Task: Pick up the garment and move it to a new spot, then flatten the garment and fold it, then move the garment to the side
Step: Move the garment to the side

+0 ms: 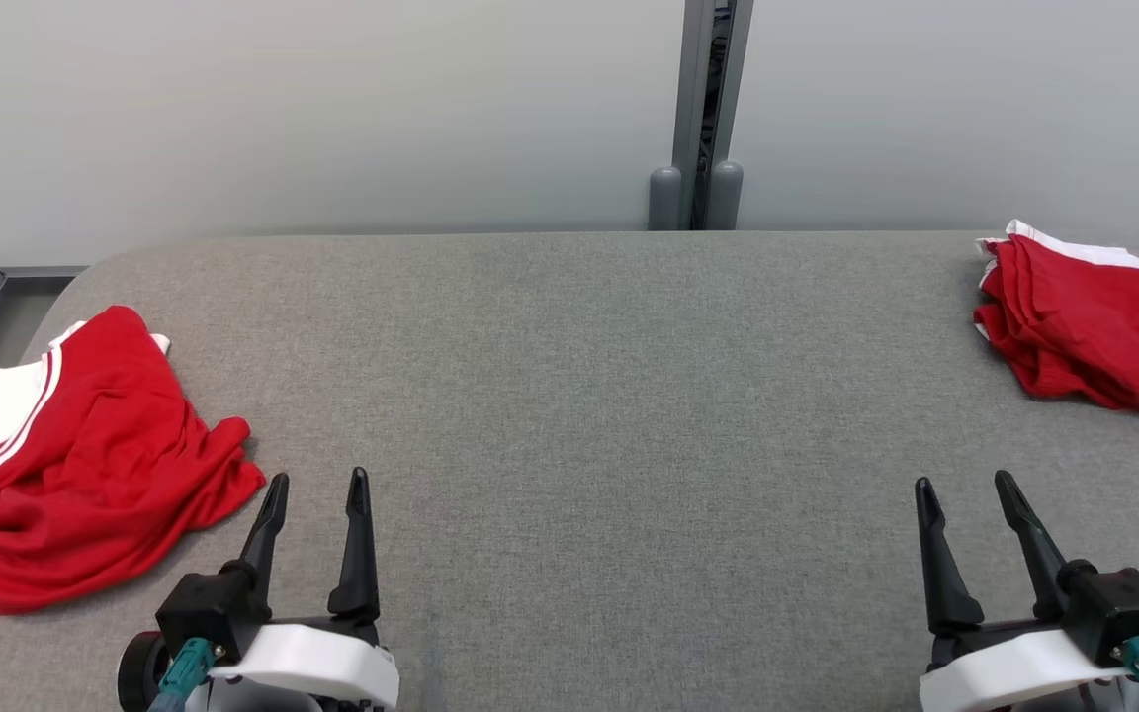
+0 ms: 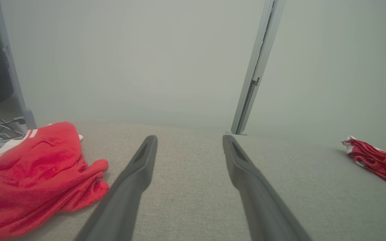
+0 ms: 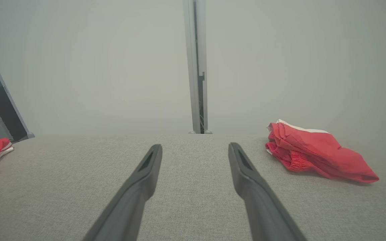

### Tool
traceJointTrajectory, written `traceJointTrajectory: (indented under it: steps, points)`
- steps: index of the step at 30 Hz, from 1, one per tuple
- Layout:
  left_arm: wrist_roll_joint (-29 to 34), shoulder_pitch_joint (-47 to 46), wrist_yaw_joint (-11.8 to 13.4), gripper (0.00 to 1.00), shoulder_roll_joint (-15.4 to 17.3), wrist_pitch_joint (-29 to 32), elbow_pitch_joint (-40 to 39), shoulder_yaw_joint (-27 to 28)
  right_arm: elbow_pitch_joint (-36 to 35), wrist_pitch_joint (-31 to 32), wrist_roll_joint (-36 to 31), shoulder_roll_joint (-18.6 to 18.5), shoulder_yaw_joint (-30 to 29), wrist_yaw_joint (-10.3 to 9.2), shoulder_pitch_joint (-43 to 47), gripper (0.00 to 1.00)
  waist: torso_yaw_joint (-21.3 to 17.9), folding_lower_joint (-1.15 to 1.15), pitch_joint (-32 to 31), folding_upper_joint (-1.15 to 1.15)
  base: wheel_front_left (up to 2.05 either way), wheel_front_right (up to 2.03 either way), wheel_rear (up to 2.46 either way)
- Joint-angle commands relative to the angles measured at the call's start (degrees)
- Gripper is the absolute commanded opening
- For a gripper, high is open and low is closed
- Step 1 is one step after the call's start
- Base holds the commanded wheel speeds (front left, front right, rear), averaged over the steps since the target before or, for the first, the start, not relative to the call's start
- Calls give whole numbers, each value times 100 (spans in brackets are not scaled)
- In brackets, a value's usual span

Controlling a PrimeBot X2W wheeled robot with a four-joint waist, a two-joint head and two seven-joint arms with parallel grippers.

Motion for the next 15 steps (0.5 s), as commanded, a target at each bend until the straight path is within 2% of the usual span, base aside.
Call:
traceJointTrajectory:
  steps: [1, 15]
  points:
    - [39, 100, -37, 100, 23, -21, 46, 30, -15, -31, -66, 9, 17, 1, 87, 100, -25, 0, -33, 0, 0, 0, 0]
    - [59, 154, -129, 100, 23, -21, 241, 99, 21, -31, -30, 45, 55, 0, 130, 100, -90, 0, -169, 0, 0, 0, 0]
